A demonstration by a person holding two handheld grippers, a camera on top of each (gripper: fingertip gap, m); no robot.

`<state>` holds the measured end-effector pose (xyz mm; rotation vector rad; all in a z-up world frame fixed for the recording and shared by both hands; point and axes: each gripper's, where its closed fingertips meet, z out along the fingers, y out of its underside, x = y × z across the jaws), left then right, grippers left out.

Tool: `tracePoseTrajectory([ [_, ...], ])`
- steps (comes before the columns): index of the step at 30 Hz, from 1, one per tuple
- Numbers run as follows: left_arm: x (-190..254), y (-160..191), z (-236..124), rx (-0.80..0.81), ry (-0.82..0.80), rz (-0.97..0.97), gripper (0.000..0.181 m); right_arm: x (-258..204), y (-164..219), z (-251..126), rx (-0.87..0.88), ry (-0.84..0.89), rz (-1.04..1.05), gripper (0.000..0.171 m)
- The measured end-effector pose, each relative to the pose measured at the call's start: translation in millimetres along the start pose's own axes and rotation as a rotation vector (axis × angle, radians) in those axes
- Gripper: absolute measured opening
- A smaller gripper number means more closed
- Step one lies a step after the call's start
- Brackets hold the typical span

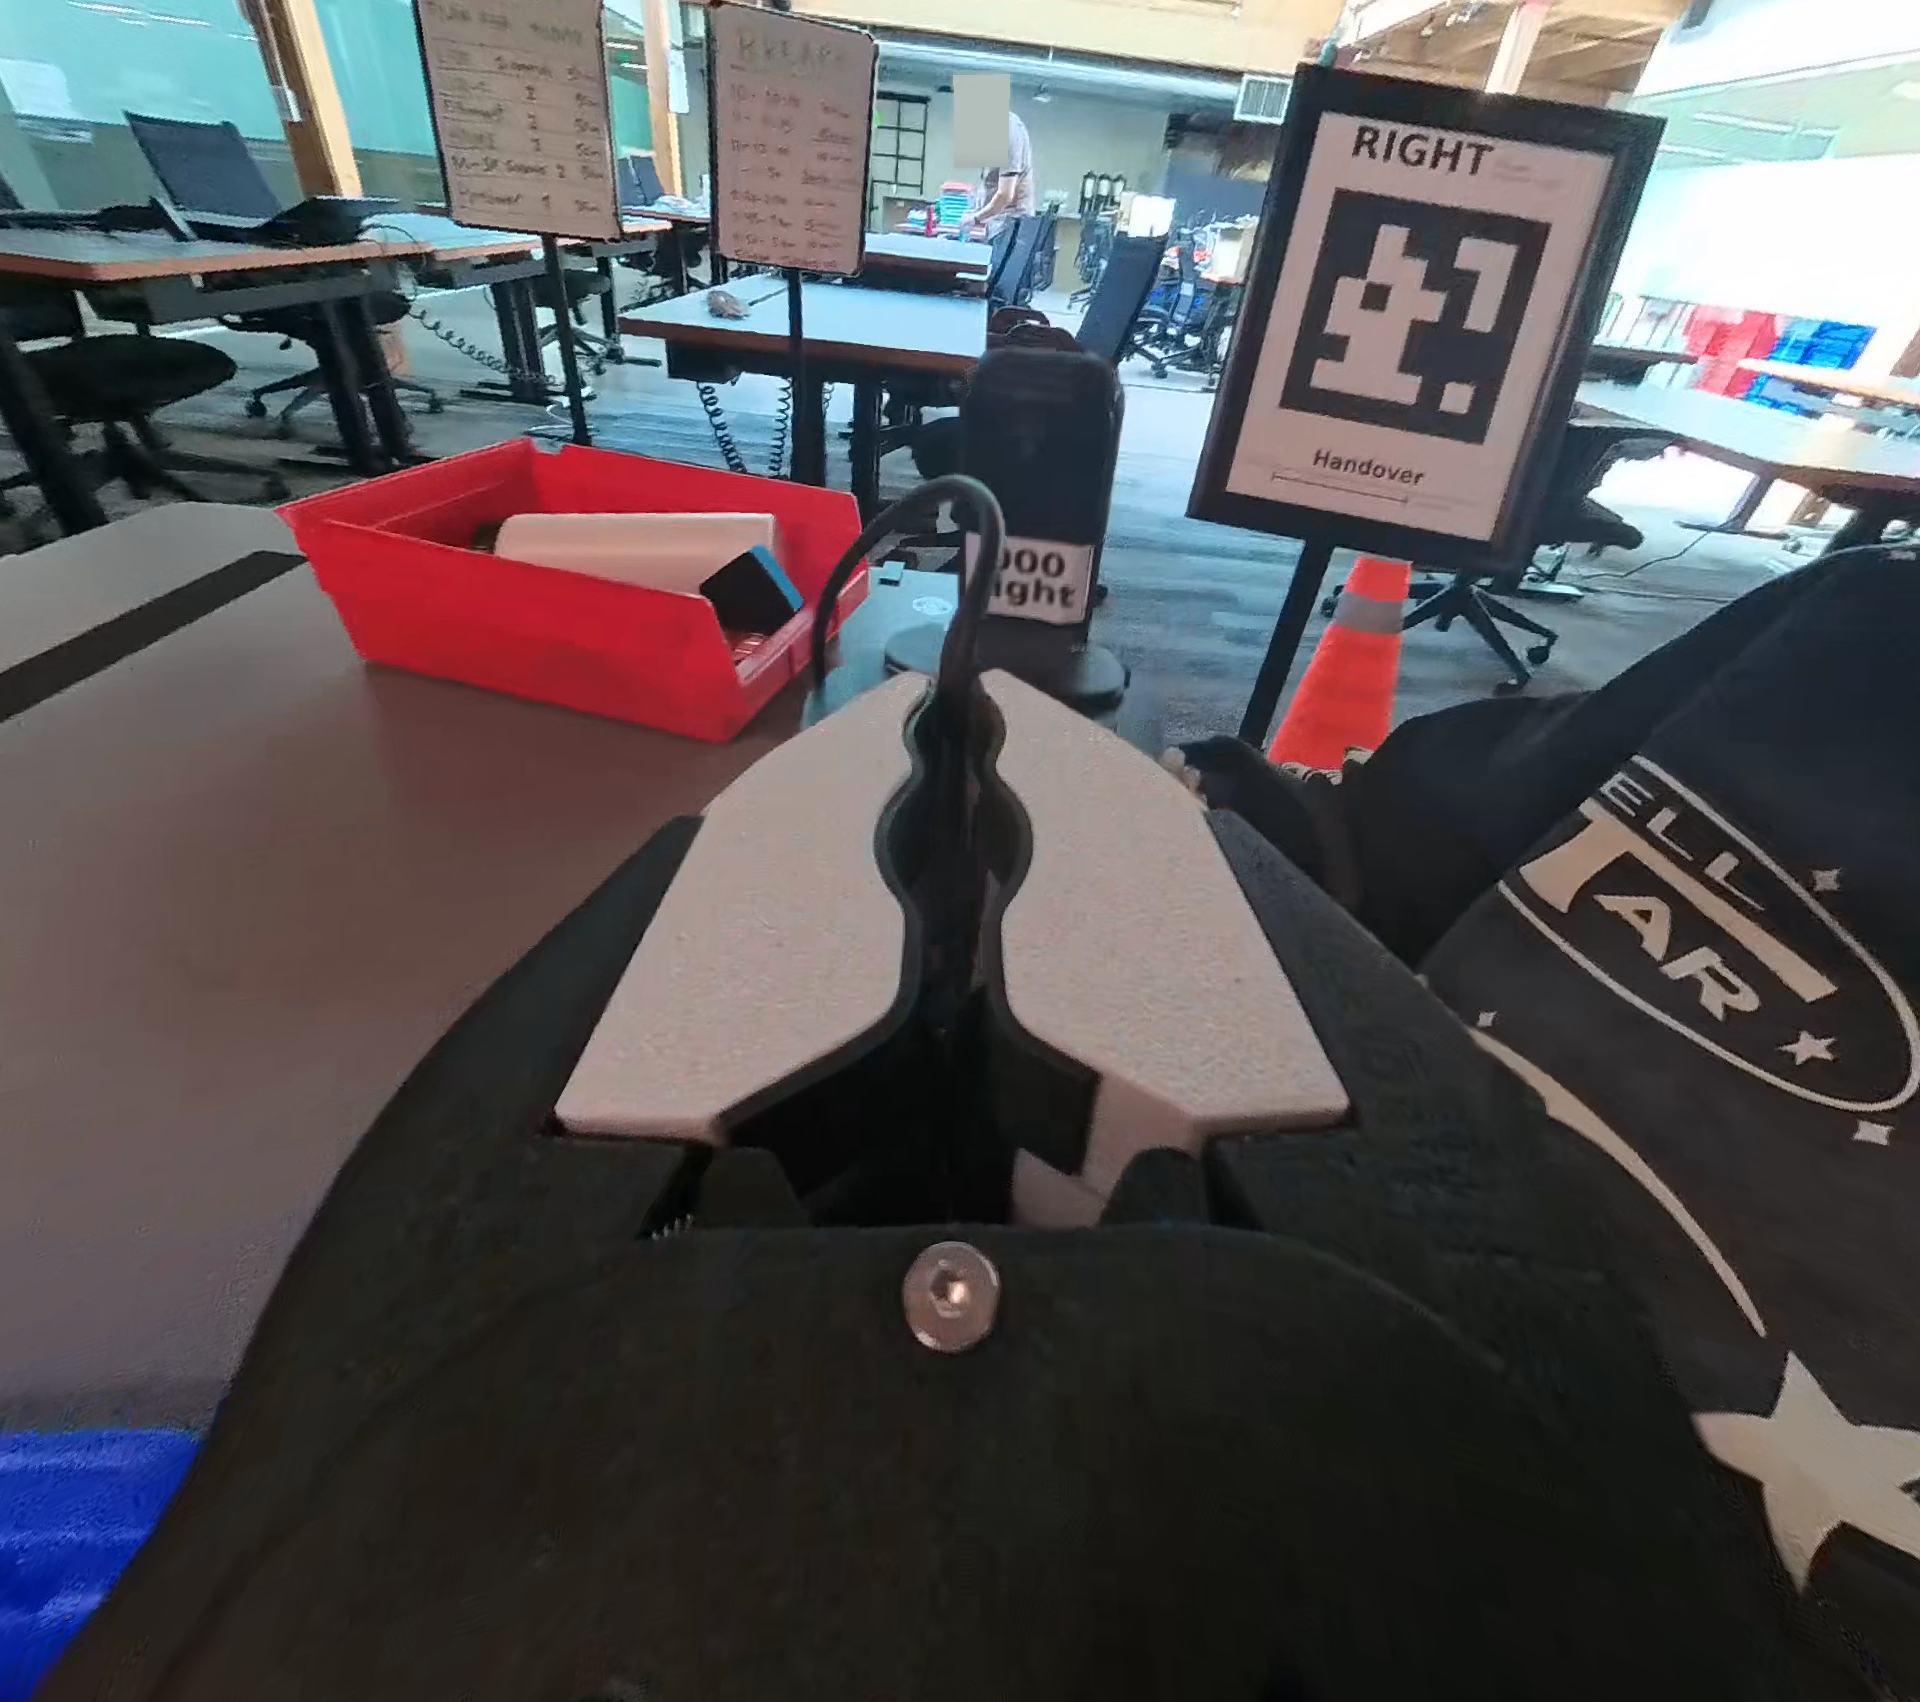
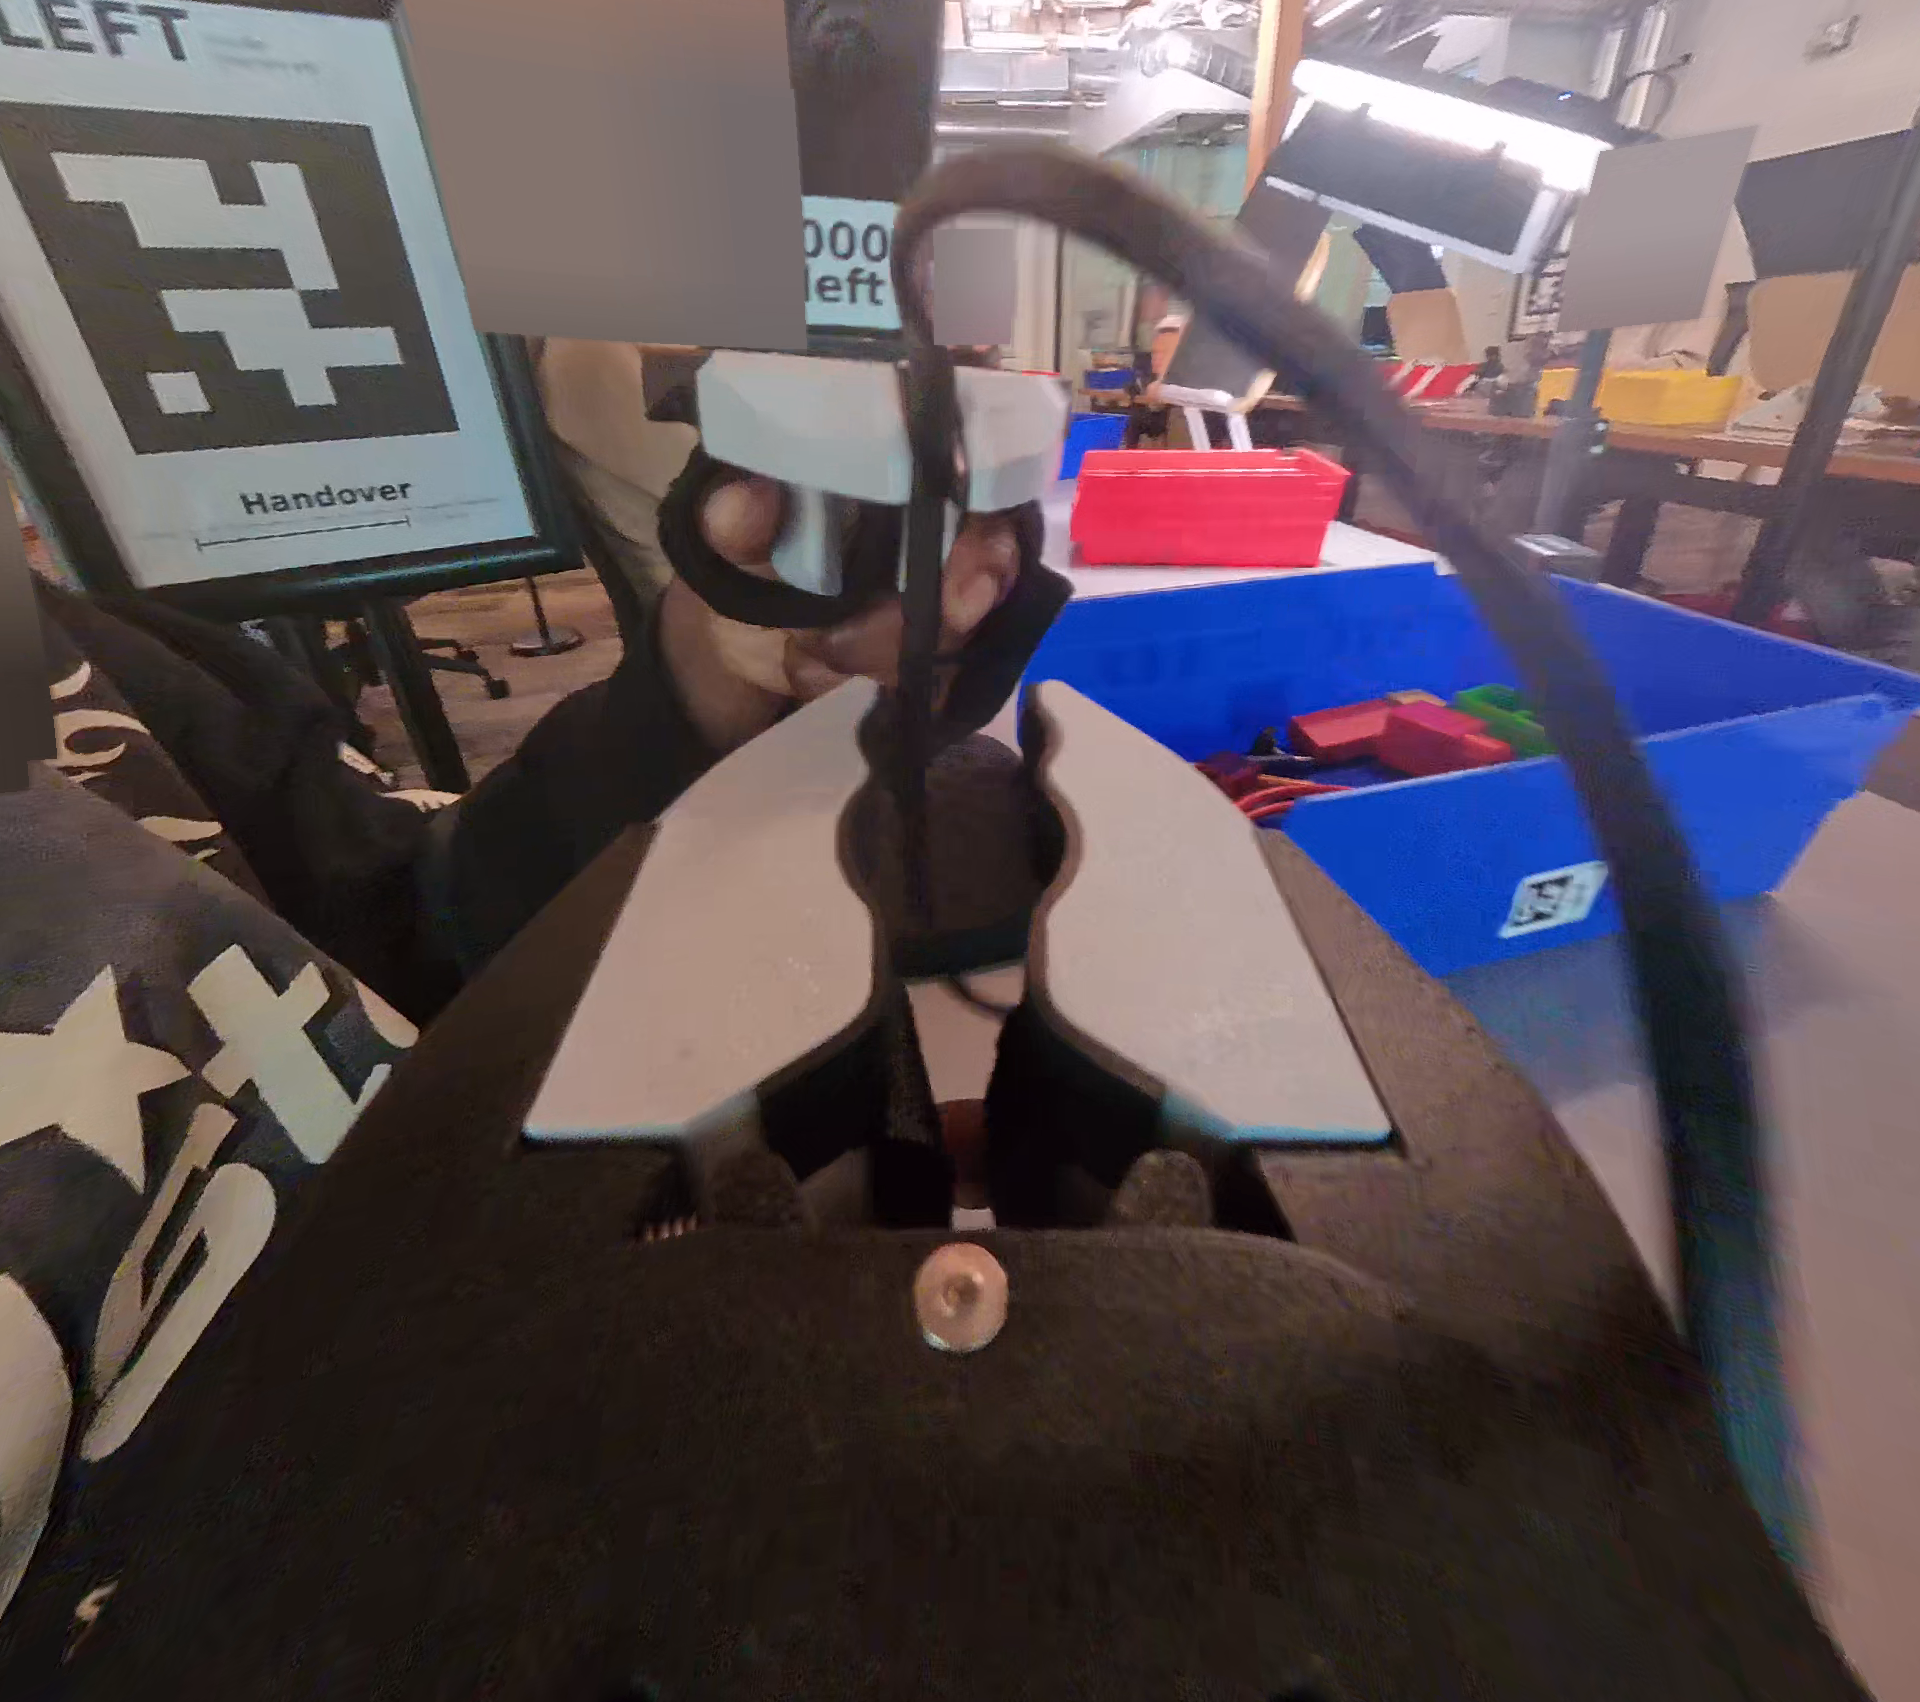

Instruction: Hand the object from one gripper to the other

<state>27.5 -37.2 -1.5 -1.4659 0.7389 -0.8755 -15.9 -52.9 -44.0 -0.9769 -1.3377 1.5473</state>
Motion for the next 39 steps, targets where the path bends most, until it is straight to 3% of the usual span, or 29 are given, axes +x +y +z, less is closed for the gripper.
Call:
tracePoseTrajectory([
  [1, -0.1, -0.5, 0.7, 0.005, -0.005, 0.004, 0.004, -4.3, 0.9, 1.4, 0.001, -0.027, 0.003, 0.007],
  [4, -7.9, -2.0, -4.1, 0.015, -0.045, 0.022, 0.006, -2.1, -1.7, -2.9, -0.017, -0.025, 0.038, 0.006],
  [9, -11.6, 25.7, -10.3, -0.161, -0.014, 0.031, 0.034, 2.9, -24.4, -19.5, 0.052, -0.034, 0.148, 0.006],
  [13, -11.7, 60.7, 2.4, -0.351, -0.009, 0.078, 0.032, 5.7, -38.0, -29.2, 0.098, -0.027, 0.192, 0.009],
  [16, -1.4, 66.1, 15.9, -0.358, 0.046, 0.07, 0.012, 6.6, -41.6, -32.1, 0.108, -0.02, 0.21, 0.006],
  [20, 5.1, 54.3, 22.2, -0.266, 0.083, 0.034, 0.005, 12.7, -46.3, -36.2, 0.147, 0.0, 0.233, 0.012],
  [23, 8.9, 25.4, 18.5, -0.079, 0.149, -0.088, 0.005, 12.7, -36.8, -36.5, 0.079, -0.032, 0.245, 0.041],
  [29, -0.9, -4.7, 6.9, 0.139, 0.159, -0.192, 0.004, -0.6, -25.6, -31.5, 0.043, -0.165, 0.292, 0.045],
  [36, 0.5, -15.9, 2.0, 0.221, 0.191, -0.242, 0.005, -12.7, -6.4, -13.0, -0.013, -0.18, 0.216, 0.027],
  [38, -0.4, -14.7, 2.8, 0.214, 0.186, -0.244, 0.005, -13.4, -4.3, -11.8, -0.028, -0.172, 0.19, 0.006],
  [39, -3.1, -14.7, 2.0, 0.216, 0.169, -0.236, 0.005, -14.6, -5.0, -12.7, -0.033, -0.176, 0.186, 0.005],
])
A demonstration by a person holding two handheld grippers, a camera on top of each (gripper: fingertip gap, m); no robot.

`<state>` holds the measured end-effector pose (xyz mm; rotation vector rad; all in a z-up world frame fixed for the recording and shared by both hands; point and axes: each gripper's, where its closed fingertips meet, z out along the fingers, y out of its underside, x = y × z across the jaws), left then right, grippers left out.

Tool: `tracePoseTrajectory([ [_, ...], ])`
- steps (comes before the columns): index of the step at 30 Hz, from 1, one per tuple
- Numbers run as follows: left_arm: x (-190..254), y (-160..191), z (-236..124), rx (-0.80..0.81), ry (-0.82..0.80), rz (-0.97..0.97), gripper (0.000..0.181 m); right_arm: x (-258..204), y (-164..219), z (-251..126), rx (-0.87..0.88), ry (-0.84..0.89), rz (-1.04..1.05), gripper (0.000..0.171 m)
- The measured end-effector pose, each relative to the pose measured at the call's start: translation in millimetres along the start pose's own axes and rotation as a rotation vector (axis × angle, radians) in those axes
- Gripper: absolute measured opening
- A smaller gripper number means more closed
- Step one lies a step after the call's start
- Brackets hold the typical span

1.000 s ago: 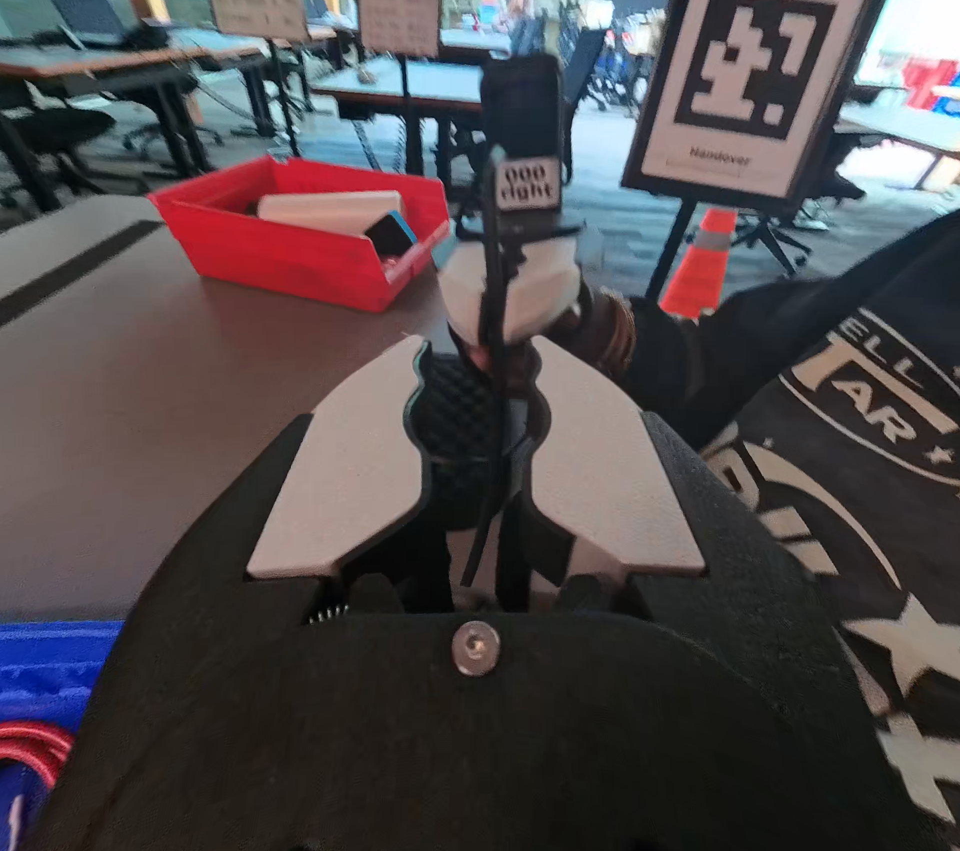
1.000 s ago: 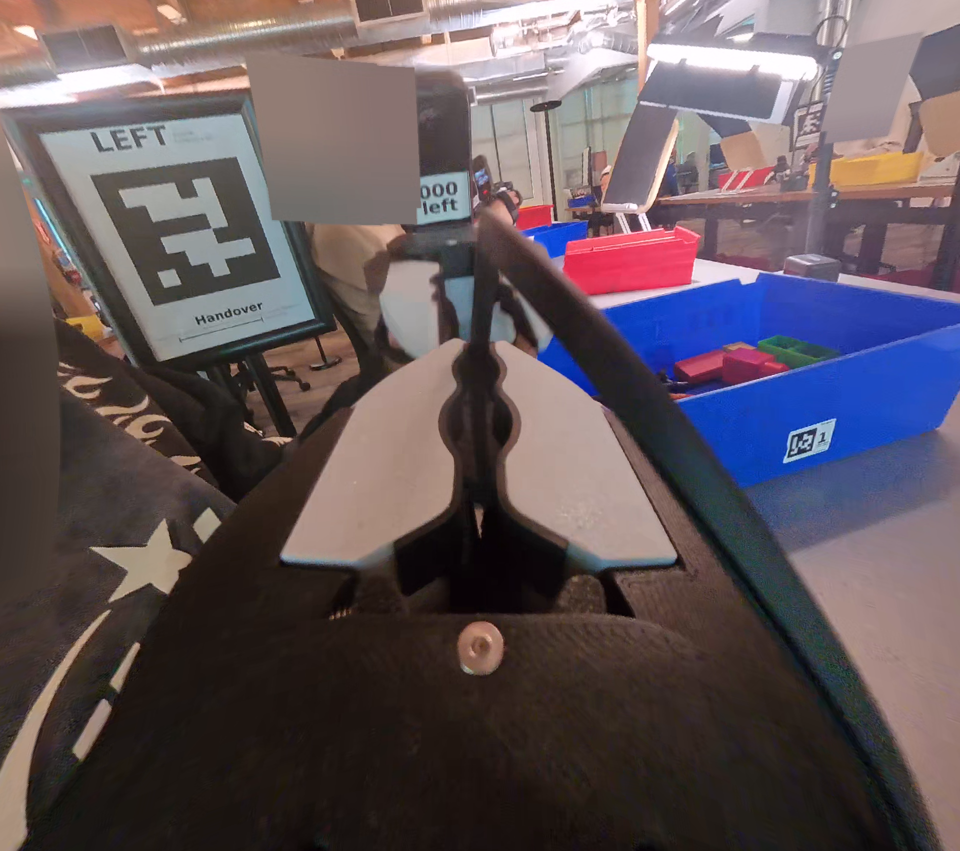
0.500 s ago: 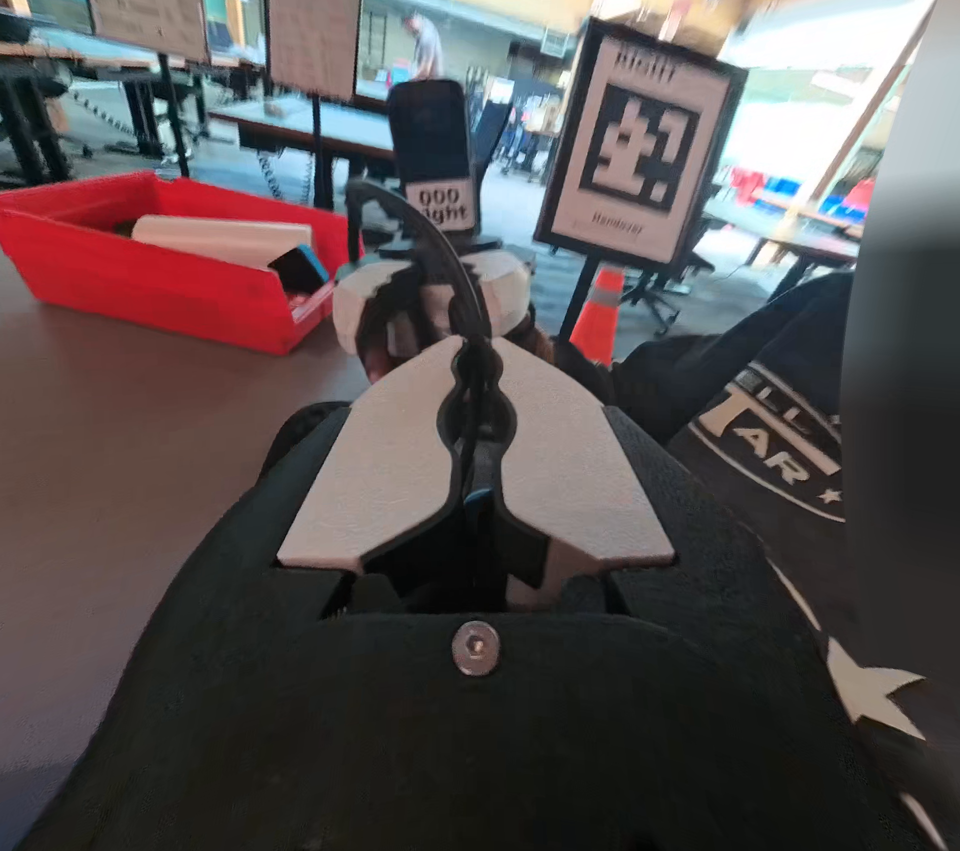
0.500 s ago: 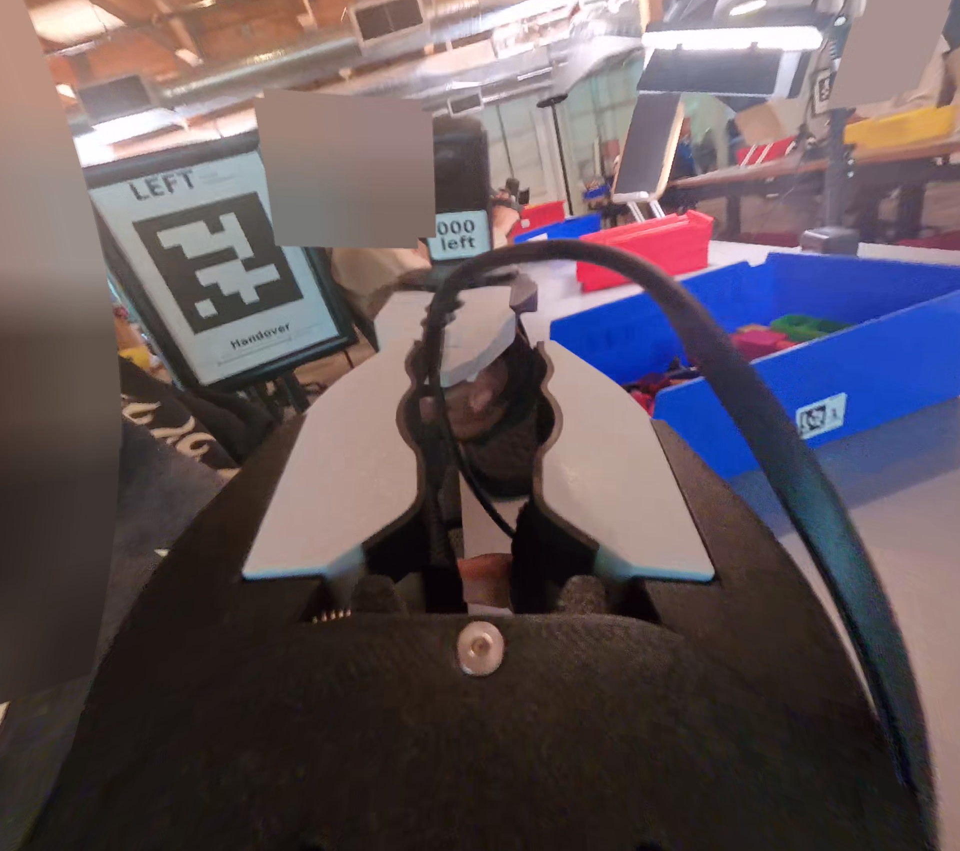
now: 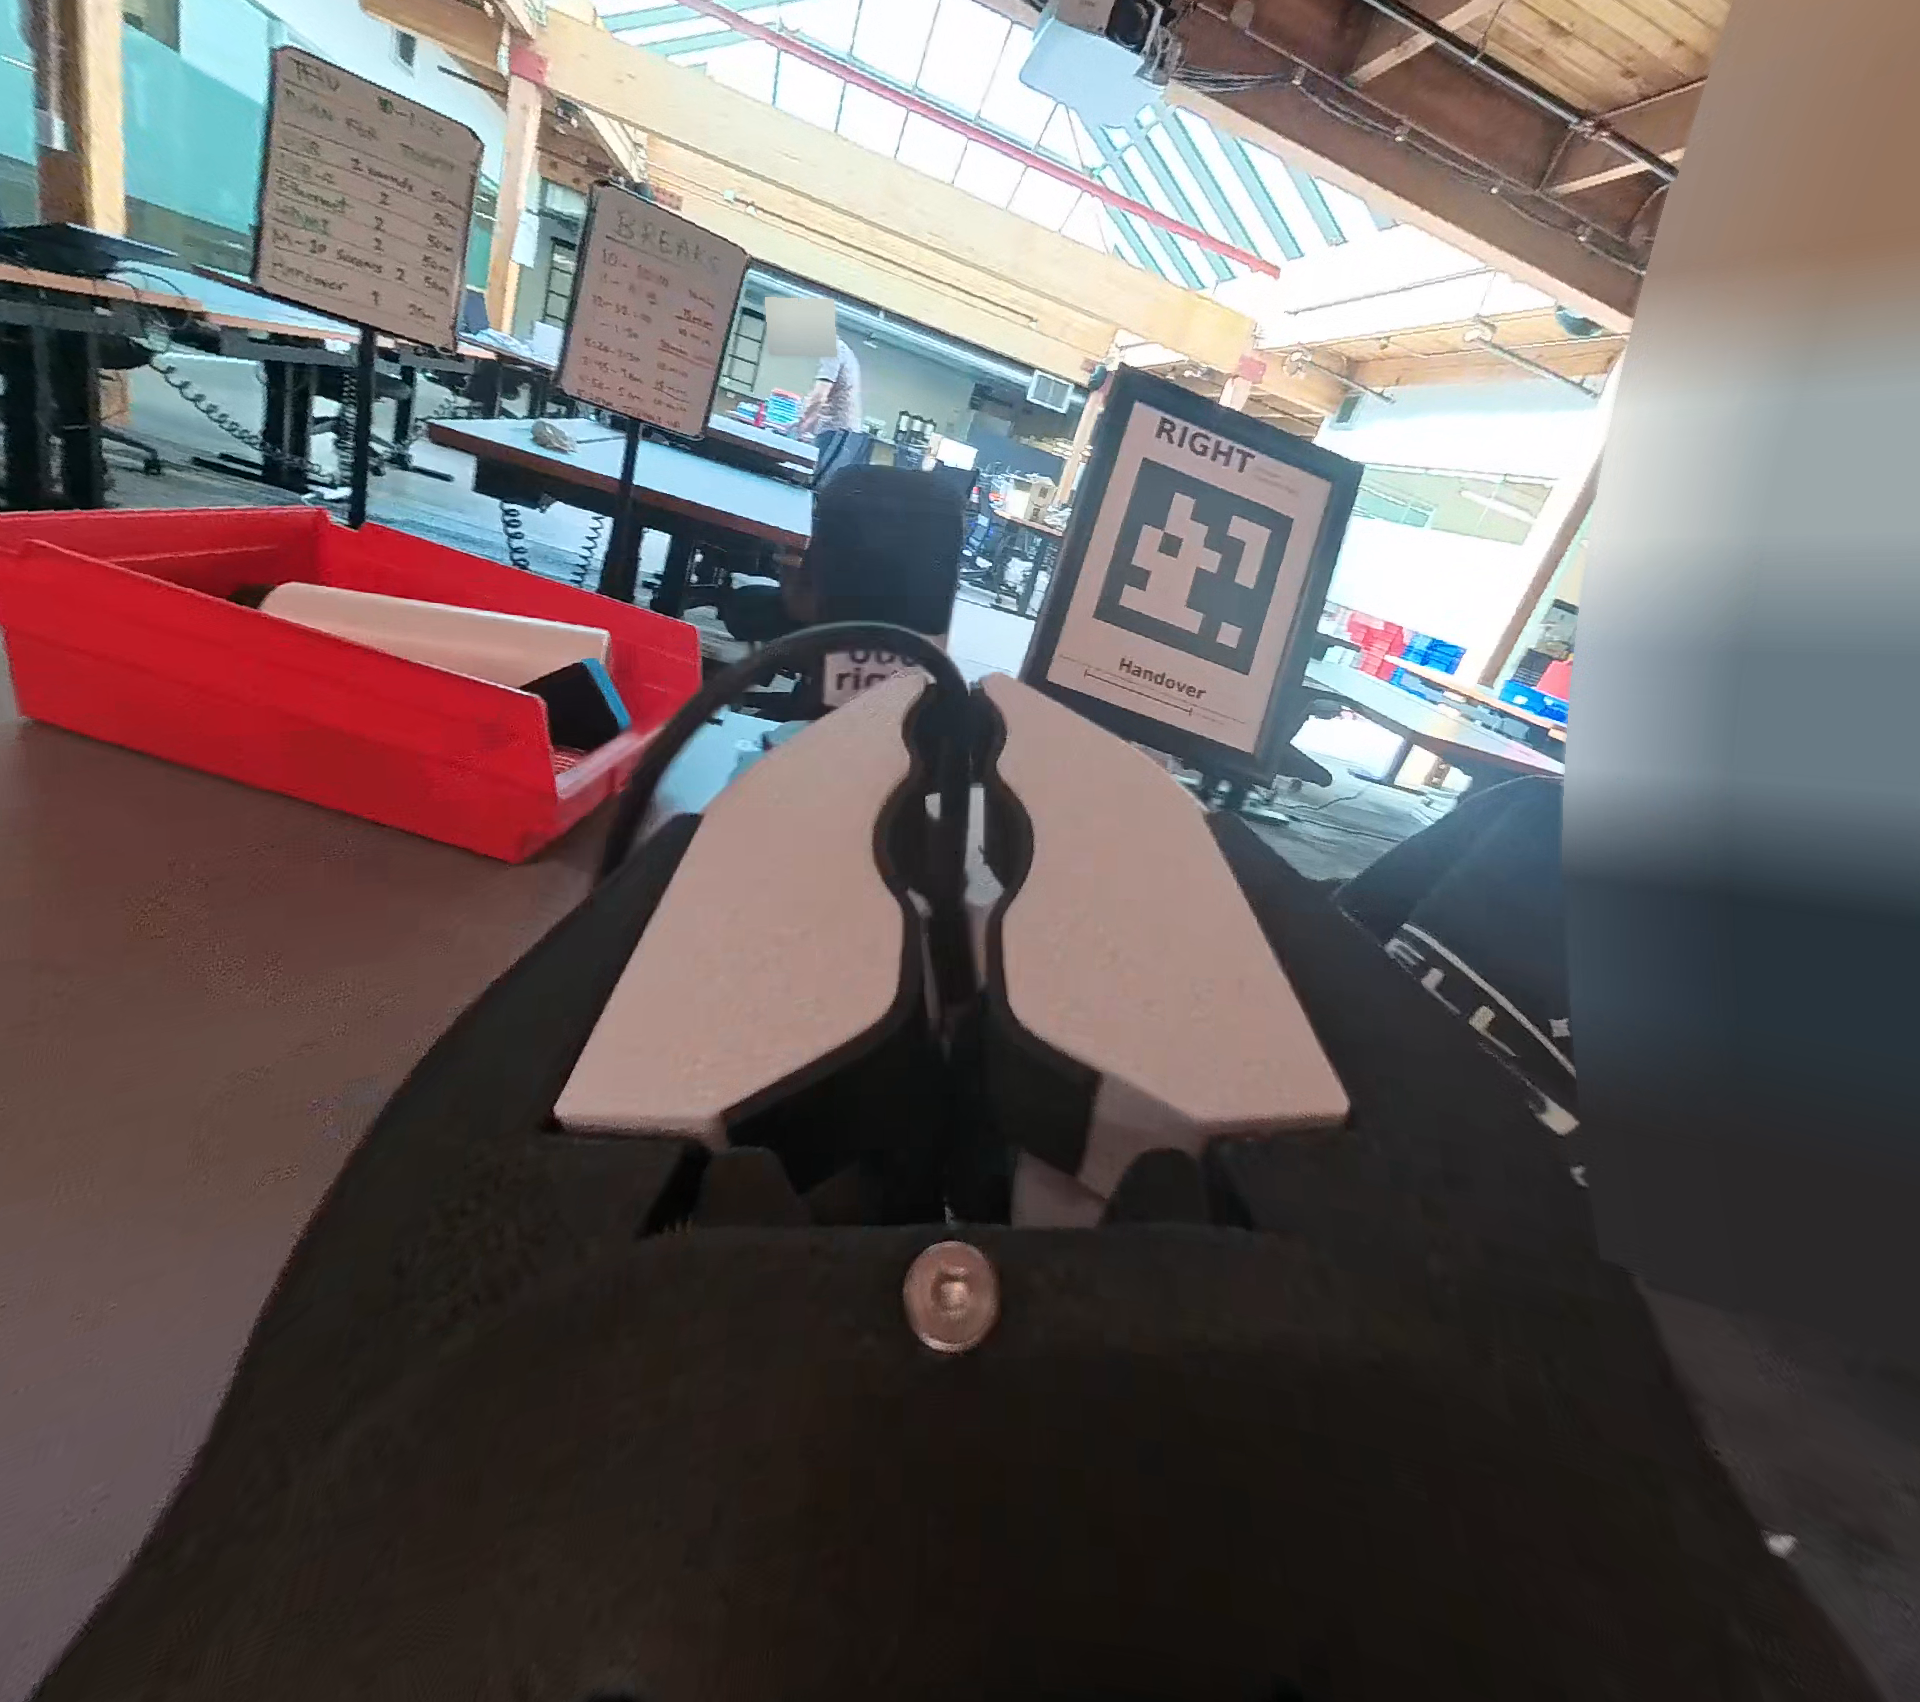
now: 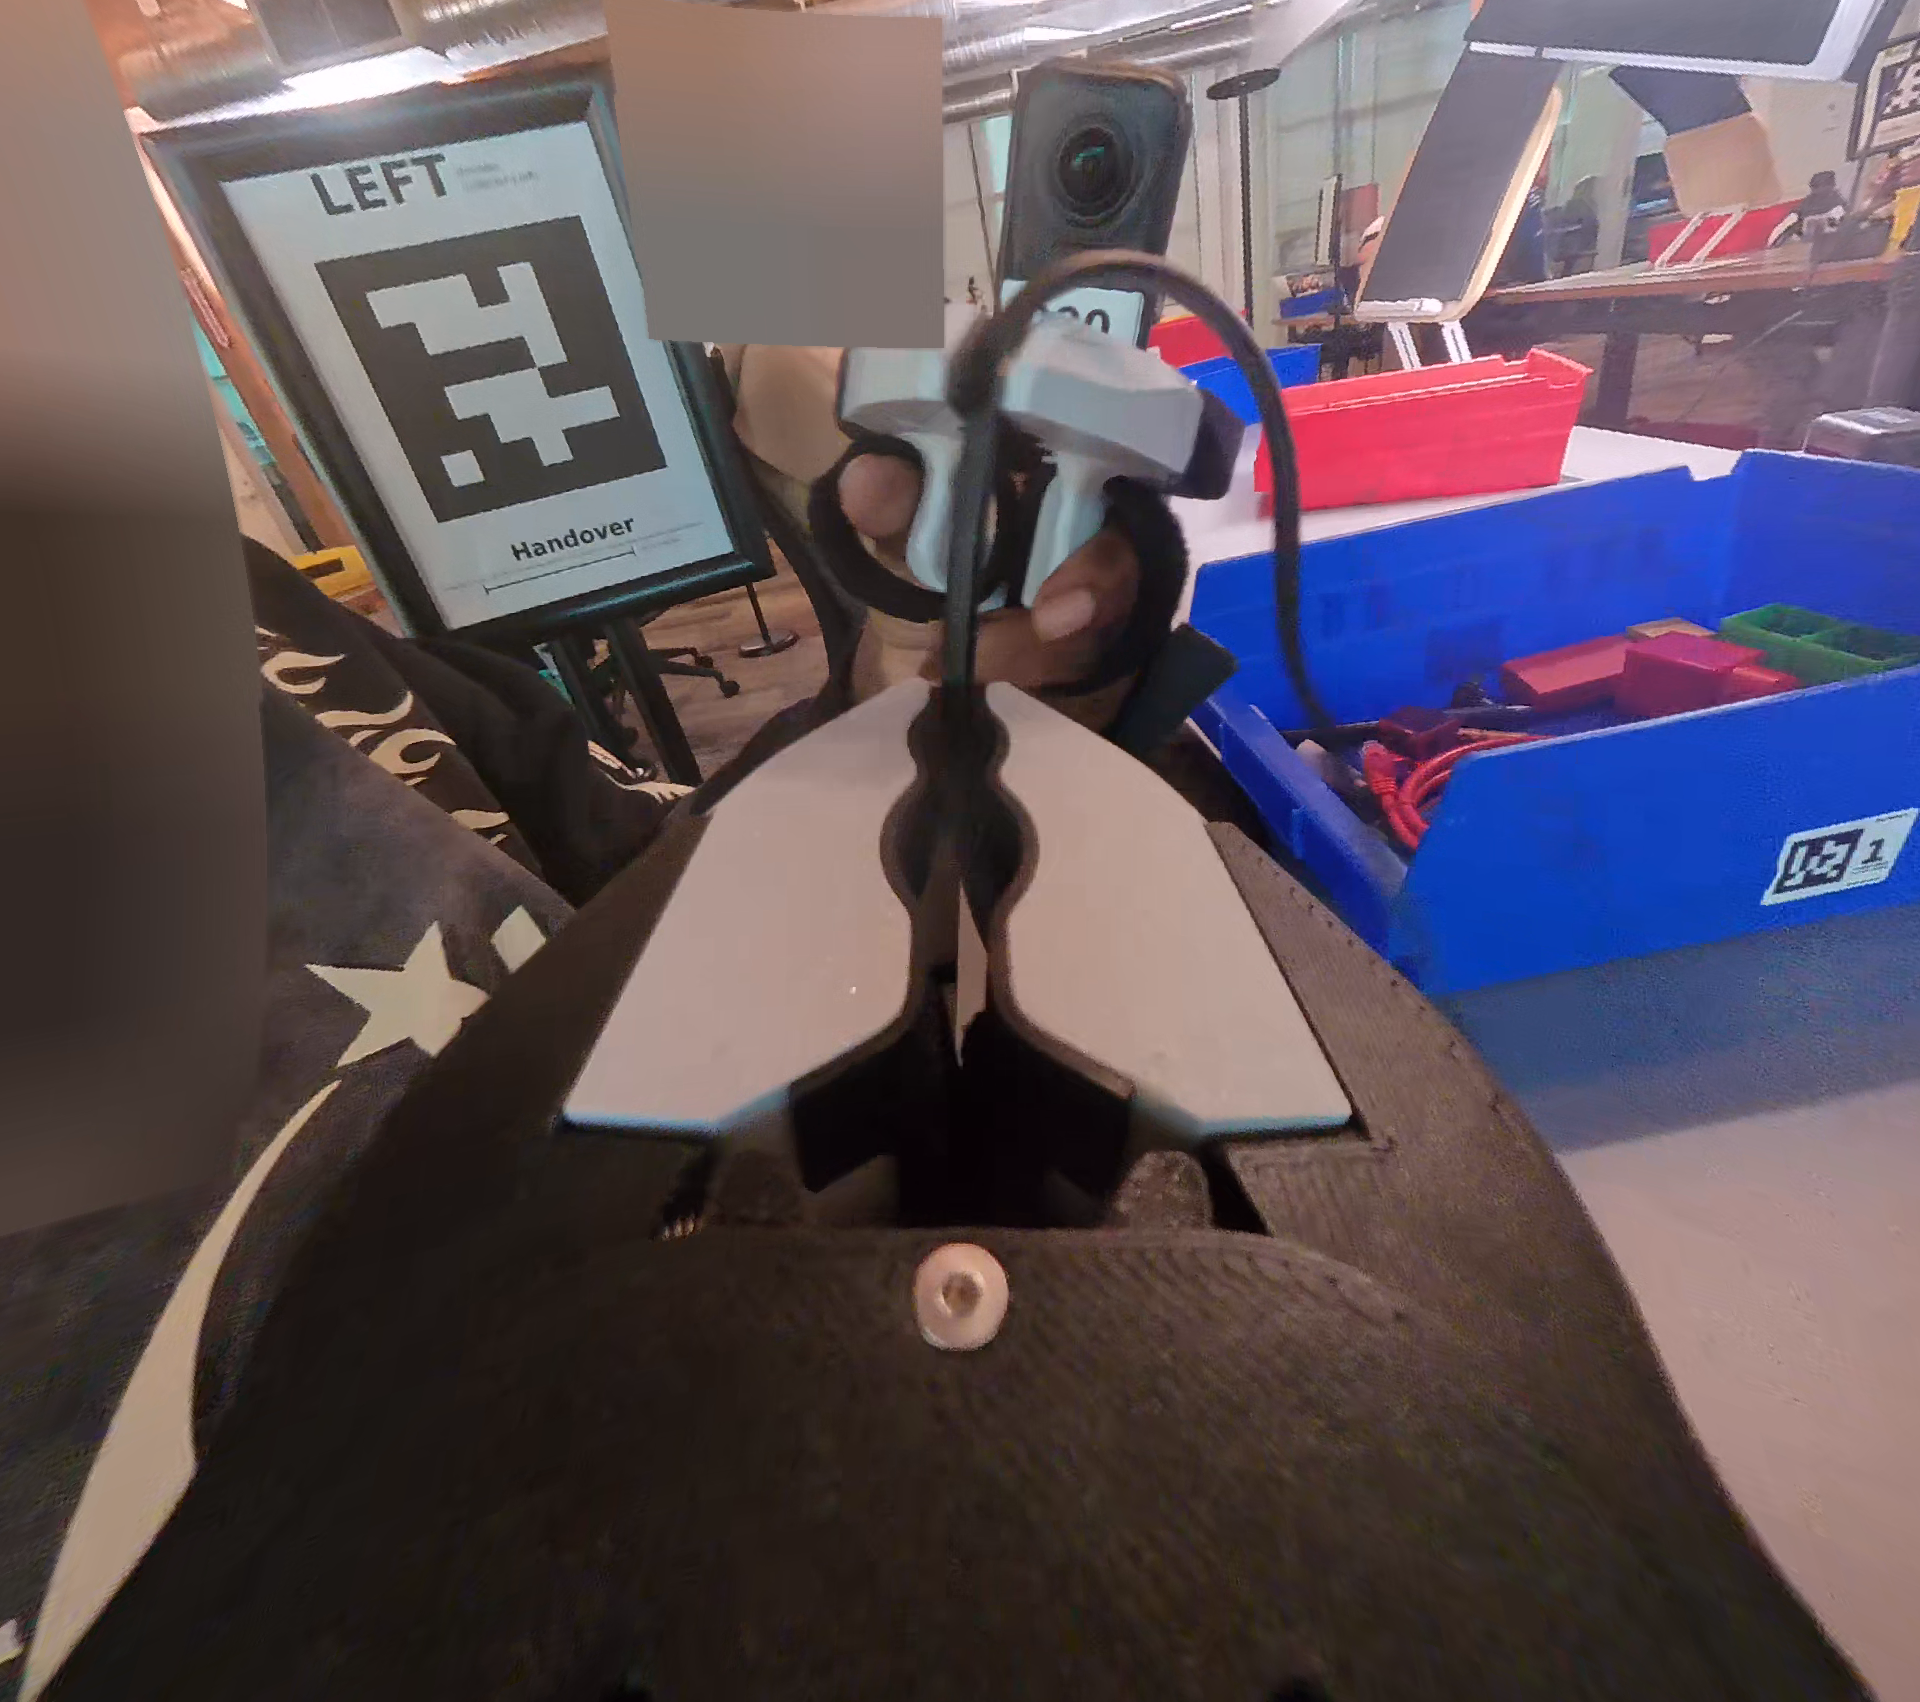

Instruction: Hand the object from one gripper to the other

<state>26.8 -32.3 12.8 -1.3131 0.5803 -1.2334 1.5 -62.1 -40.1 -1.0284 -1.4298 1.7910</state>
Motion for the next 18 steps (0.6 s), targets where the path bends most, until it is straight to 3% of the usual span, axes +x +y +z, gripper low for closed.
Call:
tracePoseTrajectory([
  [3, -8.3, -0.6, -6.5, -0.017, -0.047, 0.054, 0.01, -3.7, -9.4, -5.8, 0.01, -0.005, 0.026, 0.005],
  [6, -13.5, 21.2, -9.7, -0.184, -0.07, 0.135, 0.032, -4.5, -23.9, -14.9, 0.056, 0.014, 0.057, 0.005],
  [8, -11.6, 38.5, -8.1, -0.294, -0.056, 0.158, 0.034, -2.7, -30.1, -20.2, 0.075, 0.037, 0.066, 0.005],
  [13, -10.6, 76.1, 5.3, -0.497, -0.076, 0.244, 0.025, -0.6, -38.7, -26.2, 0.114, 0.061, 0.109, 0.004],
  [16, -11.6, 80.2, 11.6, -0.505, -0.093, 0.277, 0.006, -2.6, -40.3, -25.8, 0.123, 0.057, 0.116, 0.003],
  [18, -7.2, 76.6, 12.8, -0.479, -0.074, 0.265, 0.006, -3.5, -44.1, -27.4, 0.143, 0.06, 0.094, 0.005],
])
